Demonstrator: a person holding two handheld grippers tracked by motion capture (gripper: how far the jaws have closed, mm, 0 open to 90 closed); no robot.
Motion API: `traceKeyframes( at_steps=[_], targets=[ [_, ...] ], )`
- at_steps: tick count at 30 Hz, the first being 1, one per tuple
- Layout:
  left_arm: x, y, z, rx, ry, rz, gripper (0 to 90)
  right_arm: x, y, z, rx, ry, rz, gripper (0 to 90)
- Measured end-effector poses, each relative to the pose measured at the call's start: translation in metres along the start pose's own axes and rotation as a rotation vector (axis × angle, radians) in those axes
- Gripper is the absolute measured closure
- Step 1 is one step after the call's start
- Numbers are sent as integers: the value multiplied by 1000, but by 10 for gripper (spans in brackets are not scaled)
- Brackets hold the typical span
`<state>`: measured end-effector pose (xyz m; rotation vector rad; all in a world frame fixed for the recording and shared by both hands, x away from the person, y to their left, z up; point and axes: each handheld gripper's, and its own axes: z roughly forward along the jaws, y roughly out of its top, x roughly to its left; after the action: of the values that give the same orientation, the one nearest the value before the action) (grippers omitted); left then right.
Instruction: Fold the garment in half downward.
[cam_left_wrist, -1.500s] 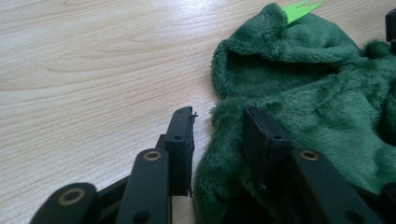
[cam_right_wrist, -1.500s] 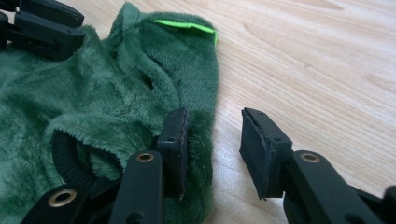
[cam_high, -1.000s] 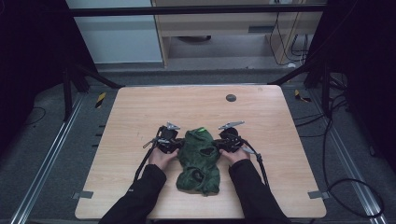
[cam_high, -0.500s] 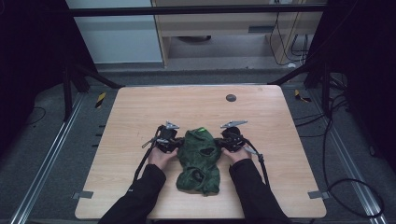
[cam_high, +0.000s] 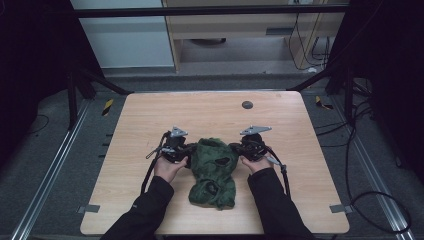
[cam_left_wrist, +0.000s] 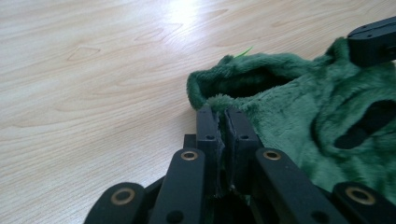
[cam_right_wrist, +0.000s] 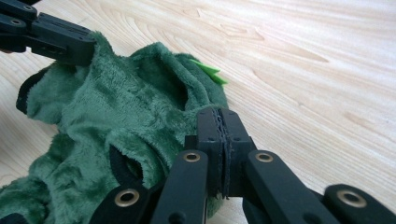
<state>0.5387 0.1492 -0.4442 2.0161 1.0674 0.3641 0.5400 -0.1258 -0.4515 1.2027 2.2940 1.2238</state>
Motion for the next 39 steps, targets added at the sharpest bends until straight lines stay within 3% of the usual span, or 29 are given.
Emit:
traceKeyframes(
  at_steps=[11, 22, 39],
  targets=[
    [-11, 4, -19, -33, -32, 31, 853, 9, 6, -12, -33, 9, -43, 888],
    [-17, 0, -35, -40, -38, 17, 853, 24, 8, -27, -52, 17, -87, 887],
    [-33, -16, -54, -35, -87, 52, 853, 38, -9, -46, -46, 40, -130, 887]
  ],
)
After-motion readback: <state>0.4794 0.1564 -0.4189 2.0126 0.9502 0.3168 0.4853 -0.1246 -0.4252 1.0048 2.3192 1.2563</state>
